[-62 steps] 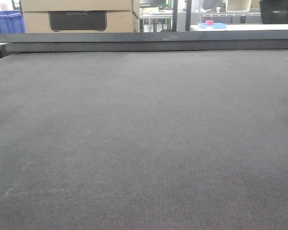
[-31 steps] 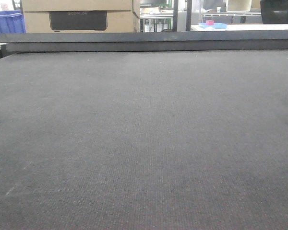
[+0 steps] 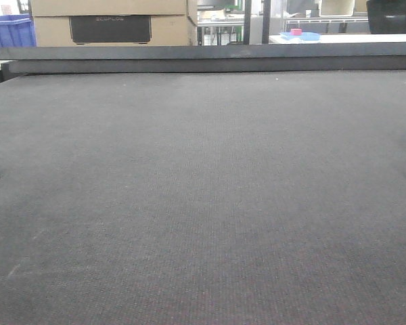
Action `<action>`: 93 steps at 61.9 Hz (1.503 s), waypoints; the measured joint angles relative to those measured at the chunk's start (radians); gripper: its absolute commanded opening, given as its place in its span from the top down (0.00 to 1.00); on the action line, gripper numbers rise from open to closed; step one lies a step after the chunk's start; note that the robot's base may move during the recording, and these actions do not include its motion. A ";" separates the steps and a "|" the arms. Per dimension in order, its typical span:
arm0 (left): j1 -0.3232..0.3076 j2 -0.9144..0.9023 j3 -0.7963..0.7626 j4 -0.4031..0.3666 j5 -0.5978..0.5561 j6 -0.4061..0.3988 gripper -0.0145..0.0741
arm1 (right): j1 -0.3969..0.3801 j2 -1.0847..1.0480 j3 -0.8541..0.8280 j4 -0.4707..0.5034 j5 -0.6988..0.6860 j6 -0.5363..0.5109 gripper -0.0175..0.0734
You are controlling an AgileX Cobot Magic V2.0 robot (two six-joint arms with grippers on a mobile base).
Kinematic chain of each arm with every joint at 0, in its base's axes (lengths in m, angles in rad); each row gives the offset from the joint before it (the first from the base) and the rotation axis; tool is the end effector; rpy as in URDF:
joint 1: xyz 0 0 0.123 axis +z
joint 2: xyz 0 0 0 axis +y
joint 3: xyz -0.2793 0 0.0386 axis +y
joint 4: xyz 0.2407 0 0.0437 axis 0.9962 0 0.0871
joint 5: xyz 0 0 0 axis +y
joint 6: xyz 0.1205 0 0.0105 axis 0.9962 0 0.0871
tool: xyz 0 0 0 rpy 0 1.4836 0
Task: Grab block from conveyor and place in blue bin
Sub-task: 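Lift both held blocks up off the conveyor belt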
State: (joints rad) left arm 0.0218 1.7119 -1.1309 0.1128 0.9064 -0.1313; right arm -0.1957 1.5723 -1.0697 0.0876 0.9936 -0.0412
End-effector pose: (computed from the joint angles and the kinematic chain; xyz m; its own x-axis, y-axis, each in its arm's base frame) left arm 0.3232 0.0178 0.1798 -0.9806 -0.0827 -0.1779 -0.0975 0.9923 0.0765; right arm 0.2868 -0.0478 0.2056 -0.9666 0.1984 -0.1623 0.1887 0.9793 0.0734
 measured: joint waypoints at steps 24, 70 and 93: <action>-0.103 -0.143 -0.032 -0.003 0.022 0.054 0.96 | 0.012 -0.109 0.013 0.000 -0.069 -0.025 0.99; -0.219 -0.847 0.556 -0.004 -0.646 -0.117 0.96 | 0.081 -0.857 0.604 0.118 -0.698 -0.082 0.99; -0.189 -1.216 0.620 0.074 -0.571 -0.122 0.96 | 0.081 -1.247 0.604 0.120 -0.653 -0.085 0.99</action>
State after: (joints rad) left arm -0.1672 0.4964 -0.5112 0.1869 0.3354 -0.2534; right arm -0.1145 0.3254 -0.4654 0.2074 0.3409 -0.1262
